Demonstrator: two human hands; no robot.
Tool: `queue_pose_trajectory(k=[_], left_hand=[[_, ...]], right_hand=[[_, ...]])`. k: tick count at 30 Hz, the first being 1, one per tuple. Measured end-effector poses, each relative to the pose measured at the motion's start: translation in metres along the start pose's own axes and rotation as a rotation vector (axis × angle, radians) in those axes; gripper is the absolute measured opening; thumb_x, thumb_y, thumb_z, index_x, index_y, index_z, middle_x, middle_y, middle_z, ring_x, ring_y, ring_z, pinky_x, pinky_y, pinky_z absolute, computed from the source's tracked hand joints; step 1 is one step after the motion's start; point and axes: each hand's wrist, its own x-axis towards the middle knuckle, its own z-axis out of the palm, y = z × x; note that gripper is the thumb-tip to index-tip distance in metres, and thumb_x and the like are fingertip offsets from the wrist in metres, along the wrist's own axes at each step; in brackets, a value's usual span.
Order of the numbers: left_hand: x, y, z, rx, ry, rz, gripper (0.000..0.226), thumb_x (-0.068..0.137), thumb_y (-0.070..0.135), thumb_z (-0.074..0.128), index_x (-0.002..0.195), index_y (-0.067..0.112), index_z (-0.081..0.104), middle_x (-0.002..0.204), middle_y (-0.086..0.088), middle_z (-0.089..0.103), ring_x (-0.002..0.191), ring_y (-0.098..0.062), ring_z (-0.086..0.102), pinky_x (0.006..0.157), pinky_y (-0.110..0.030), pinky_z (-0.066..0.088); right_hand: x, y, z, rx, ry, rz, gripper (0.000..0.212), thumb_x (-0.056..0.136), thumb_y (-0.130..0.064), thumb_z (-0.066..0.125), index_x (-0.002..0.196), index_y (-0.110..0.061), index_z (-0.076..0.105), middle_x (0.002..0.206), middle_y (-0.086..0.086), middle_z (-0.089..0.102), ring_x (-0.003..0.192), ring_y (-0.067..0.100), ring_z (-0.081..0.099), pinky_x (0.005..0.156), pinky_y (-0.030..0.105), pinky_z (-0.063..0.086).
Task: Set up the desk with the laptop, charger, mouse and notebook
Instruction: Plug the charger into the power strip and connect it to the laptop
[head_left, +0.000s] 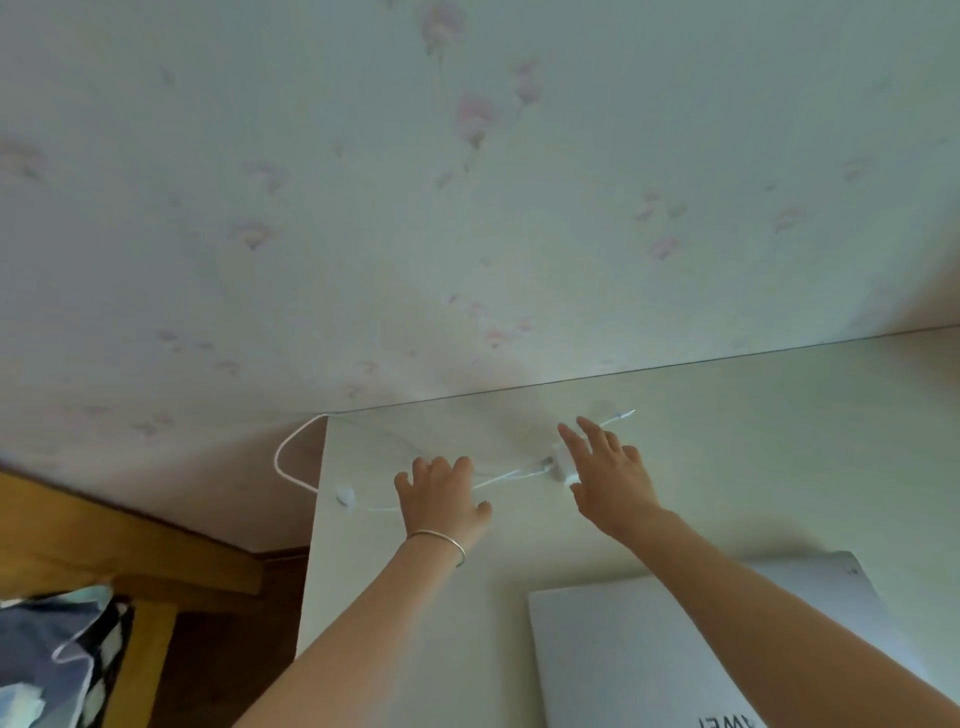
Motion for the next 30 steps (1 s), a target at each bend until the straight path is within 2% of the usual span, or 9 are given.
queue_pose_trajectory(k=[2,4,6,8,13,18,23,26,30], left_hand=[[0.009,-0.008,0.007,-0.059,0.016,0.031,0.026,0.082,0.042,0.052,0.104,0.029,0.056,0.101,0.004,0.065,0.105,-0.023,0.051,0.089,-0.039,0.034],[0.017,-0.011,0.009,-0.071,0.026,0.057,0.018,0.088,0.036,0.046,0.095,0.026,0.059,0.094,0.003,0.068,0.098,-0.023,0.055,0.083,-0.036,0.035],[0.022,-0.011,0.009,-0.065,0.025,0.083,0.018,0.091,0.030,0.043,0.090,0.024,0.060,0.091,0.002,0.067,0.094,-0.024,0.056,0.080,-0.035,0.035],[0.026,-0.012,0.010,-0.093,0.029,0.108,0.018,0.091,0.026,0.042,0.090,0.023,0.060,0.092,0.001,0.066,0.093,-0.024,0.056,0.080,-0.035,0.035],[0.025,-0.014,0.003,-0.285,0.031,0.103,0.021,0.095,0.025,0.041,0.097,0.019,0.061,0.101,-0.004,0.059,0.094,-0.027,0.058,0.084,-0.036,0.038],[0.013,-0.032,-0.029,-0.458,0.196,0.083,0.013,0.092,0.016,0.049,0.089,0.012,0.061,0.092,-0.009,0.058,0.083,-0.032,0.057,0.072,-0.035,0.038],[-0.038,-0.063,-0.072,-0.529,0.358,0.062,0.012,0.091,0.012,0.052,0.083,0.009,0.061,0.083,-0.006,0.053,0.074,-0.032,0.056,0.071,-0.041,0.046],[-0.091,-0.091,-0.097,-0.510,0.477,-0.035,0.015,0.092,0.013,0.050,0.083,0.009,0.061,0.086,-0.009,0.055,0.079,-0.030,0.055,0.074,-0.042,0.046],[-0.188,-0.146,-0.116,-0.437,0.653,-0.289,0.018,0.095,0.014,0.047,0.089,0.009,0.062,0.092,-0.011,0.058,0.082,-0.028,0.056,0.073,-0.038,0.044]], right_hand=[[0.011,0.001,0.007,-0.029,0.000,-0.037,0.074,0.083,-0.014,0.056,0.147,-0.022,0.019,0.149,0.002,0.030,0.134,0.022,0.032,0.103,0.037,0.031],[0.017,0.003,0.011,-0.090,0.012,-0.071,0.071,0.074,-0.007,0.063,0.139,-0.021,0.038,0.134,0.002,0.049,0.125,0.023,0.045,0.097,0.040,0.035],[0.022,0.007,0.015,-0.119,0.059,-0.089,0.066,0.058,-0.003,0.070,0.121,-0.018,0.057,0.114,0.004,0.061,0.106,0.026,0.060,0.087,0.043,0.044],[0.025,0.007,0.014,-0.180,0.074,-0.096,0.061,0.049,-0.006,0.076,0.107,-0.019,0.063,0.100,0.003,0.064,0.092,0.025,0.065,0.080,0.042,0.047],[0.022,0.005,0.007,-0.193,0.145,-0.085,0.057,0.047,-0.020,0.081,0.102,-0.018,0.064,0.093,0.002,0.064,0.084,0.023,0.065,0.083,0.042,0.047],[0.008,-0.004,-0.005,-0.137,0.257,-0.100,0.059,0.042,-0.024,0.084,0.096,-0.017,0.064,0.088,0.003,0.062,0.078,0.026,0.063,0.076,0.042,0.048],[-0.012,-0.027,-0.031,-0.069,0.323,-0.190,0.059,0.043,-0.024,0.086,0.098,-0.017,0.063,0.090,0.004,0.062,0.079,0.028,0.062,0.075,0.043,0.047],[-0.031,-0.051,-0.045,-0.018,0.351,-0.293,0.058,0.047,-0.025,0.085,0.099,-0.017,0.063,0.091,0.005,0.062,0.080,0.030,0.061,0.076,0.044,0.045],[-0.063,-0.097,-0.058,0.051,0.352,-0.466,0.055,0.053,-0.026,0.081,0.104,-0.017,0.062,0.095,0.005,0.062,0.084,0.031,0.060,0.078,0.045,0.044]])
